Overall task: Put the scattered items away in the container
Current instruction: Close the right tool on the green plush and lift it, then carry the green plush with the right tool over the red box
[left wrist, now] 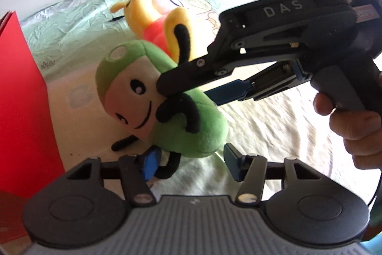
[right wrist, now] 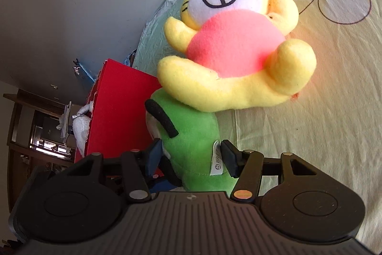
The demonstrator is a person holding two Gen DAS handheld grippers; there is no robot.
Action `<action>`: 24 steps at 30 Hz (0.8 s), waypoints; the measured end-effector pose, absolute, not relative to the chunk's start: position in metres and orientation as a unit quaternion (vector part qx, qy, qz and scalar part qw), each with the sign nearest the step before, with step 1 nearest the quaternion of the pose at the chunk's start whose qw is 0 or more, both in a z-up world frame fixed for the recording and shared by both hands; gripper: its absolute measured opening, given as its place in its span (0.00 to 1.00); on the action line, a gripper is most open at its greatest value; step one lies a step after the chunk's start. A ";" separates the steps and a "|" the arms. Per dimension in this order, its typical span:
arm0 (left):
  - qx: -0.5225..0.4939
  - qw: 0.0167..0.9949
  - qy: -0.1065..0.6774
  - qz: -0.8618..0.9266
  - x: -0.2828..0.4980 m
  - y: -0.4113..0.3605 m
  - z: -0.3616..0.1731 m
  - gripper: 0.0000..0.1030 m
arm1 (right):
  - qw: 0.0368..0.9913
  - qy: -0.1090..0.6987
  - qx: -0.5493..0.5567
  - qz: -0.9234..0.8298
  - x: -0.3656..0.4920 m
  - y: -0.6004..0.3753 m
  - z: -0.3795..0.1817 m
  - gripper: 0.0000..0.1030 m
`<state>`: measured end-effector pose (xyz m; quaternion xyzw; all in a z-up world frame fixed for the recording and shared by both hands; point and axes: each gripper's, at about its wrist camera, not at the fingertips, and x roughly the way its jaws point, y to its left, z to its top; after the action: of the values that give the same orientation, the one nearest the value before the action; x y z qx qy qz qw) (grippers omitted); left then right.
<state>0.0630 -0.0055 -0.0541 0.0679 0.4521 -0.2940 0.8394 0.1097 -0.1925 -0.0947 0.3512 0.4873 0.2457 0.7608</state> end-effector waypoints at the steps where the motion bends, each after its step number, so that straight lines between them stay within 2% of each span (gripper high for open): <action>1: 0.066 0.837 0.452 -0.301 0.059 -0.004 -0.052 0.57 | 0.760 0.489 0.352 0.245 0.108 -0.193 -0.094 0.56; 2: 0.068 0.836 0.452 -0.304 0.057 -0.005 -0.053 0.66 | 0.763 0.490 0.346 0.242 0.107 -0.192 -0.093 0.58; 3: 0.070 0.835 0.451 -0.306 0.056 -0.005 -0.054 0.69 | 0.769 0.490 0.334 0.239 0.108 -0.189 -0.092 0.58; 7: 0.073 0.847 0.448 -0.276 0.065 -0.006 -0.061 0.76 | 0.798 0.476 0.286 0.232 0.110 -0.174 -0.081 0.61; 9: 0.065 0.849 0.449 -0.272 0.071 -0.007 -0.062 0.80 | 0.808 0.469 0.274 0.227 0.112 -0.169 -0.080 0.65; 12: 0.056 0.851 0.450 -0.266 0.080 -0.009 -0.064 0.79 | 0.816 0.466 0.265 0.216 0.114 -0.162 -0.084 0.66; 17: 0.061 0.853 0.445 -0.264 0.075 -0.011 -0.060 0.74 | 0.818 0.465 0.265 0.212 0.105 -0.169 -0.081 0.60; 24: 0.058 0.865 0.404 -0.293 0.049 -0.009 -0.022 0.74 | 0.822 0.420 0.329 0.199 0.067 -0.189 -0.051 0.56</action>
<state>0.0489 -0.0089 -0.0225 0.0584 0.4042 -0.2928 0.8646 0.0674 -0.1889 -0.0514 0.3285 0.4205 0.1993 0.8219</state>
